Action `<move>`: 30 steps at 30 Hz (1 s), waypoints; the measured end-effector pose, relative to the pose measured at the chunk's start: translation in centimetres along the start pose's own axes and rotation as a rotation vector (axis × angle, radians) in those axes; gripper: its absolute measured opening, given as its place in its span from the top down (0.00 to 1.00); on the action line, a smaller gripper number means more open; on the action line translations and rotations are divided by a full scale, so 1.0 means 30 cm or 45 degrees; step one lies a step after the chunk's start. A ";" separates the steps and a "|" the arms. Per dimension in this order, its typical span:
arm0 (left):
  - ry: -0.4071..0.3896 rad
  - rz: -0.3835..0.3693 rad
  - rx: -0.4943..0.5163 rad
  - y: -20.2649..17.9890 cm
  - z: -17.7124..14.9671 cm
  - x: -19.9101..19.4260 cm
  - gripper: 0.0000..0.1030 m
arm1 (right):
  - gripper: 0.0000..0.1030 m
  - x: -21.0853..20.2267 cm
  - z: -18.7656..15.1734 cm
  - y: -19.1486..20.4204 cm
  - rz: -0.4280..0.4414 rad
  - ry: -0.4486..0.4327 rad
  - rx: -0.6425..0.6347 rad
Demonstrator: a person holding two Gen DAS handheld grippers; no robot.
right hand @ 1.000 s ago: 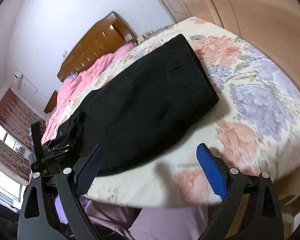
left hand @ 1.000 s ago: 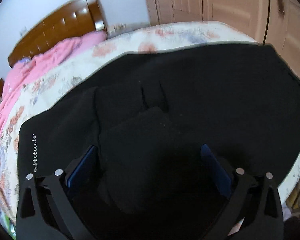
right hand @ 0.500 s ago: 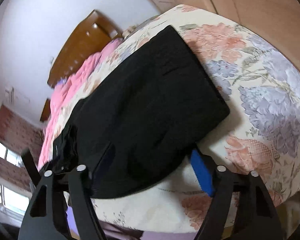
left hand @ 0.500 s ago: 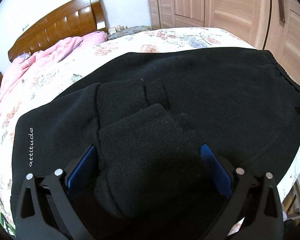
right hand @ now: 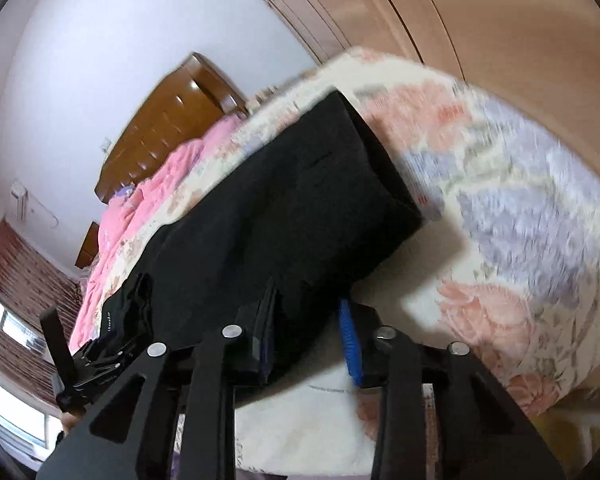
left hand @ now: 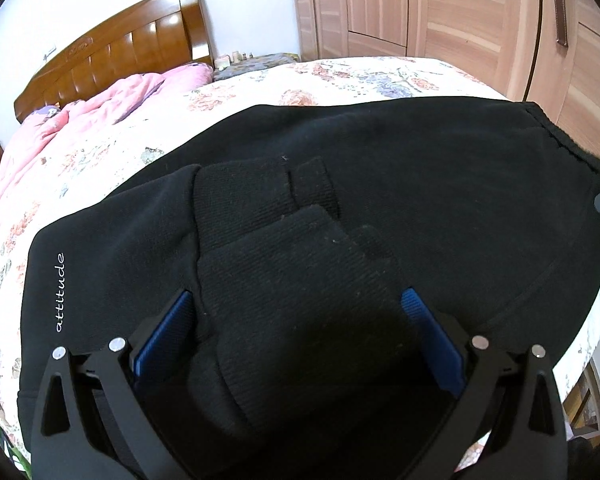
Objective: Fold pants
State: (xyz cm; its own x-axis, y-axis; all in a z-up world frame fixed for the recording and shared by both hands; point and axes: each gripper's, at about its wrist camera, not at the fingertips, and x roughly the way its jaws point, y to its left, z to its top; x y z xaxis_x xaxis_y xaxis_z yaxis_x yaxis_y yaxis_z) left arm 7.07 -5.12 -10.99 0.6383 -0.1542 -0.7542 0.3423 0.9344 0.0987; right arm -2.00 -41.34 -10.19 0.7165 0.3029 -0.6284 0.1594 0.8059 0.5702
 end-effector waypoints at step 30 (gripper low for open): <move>0.073 -0.087 -0.047 0.026 0.088 -0.078 0.02 | 0.80 -0.038 -0.074 0.067 -0.044 -0.253 -0.212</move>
State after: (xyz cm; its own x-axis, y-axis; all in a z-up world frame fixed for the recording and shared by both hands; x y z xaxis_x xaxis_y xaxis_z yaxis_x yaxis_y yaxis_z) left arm 7.66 -4.87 -7.44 0.5733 -0.2003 -0.7945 0.3574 0.9337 0.0225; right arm -4.00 -38.92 -9.51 0.8344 0.1809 -0.5206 0.0840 0.8919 0.4444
